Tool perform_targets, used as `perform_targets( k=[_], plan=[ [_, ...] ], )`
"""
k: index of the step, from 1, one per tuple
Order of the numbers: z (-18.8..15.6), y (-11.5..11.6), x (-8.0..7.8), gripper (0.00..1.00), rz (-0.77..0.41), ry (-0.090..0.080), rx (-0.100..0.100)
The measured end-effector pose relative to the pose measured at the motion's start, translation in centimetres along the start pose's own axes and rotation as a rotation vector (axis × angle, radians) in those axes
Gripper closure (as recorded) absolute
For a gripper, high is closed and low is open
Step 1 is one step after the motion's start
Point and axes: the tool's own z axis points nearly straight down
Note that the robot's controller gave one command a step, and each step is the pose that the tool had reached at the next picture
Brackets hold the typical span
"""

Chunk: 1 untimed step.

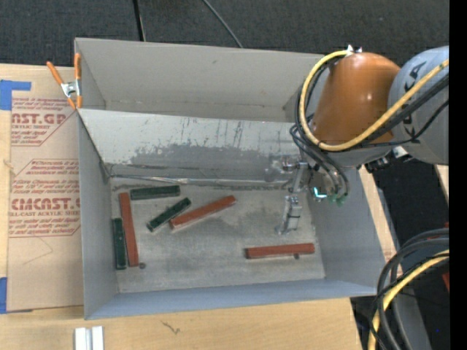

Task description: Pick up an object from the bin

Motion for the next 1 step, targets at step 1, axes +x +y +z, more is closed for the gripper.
perform_targets(
  k=[1],
  plan=[
    [-0.40, -0.01, -0.17, 0.00, 0.000, -0.008, 0.001]
  ],
)
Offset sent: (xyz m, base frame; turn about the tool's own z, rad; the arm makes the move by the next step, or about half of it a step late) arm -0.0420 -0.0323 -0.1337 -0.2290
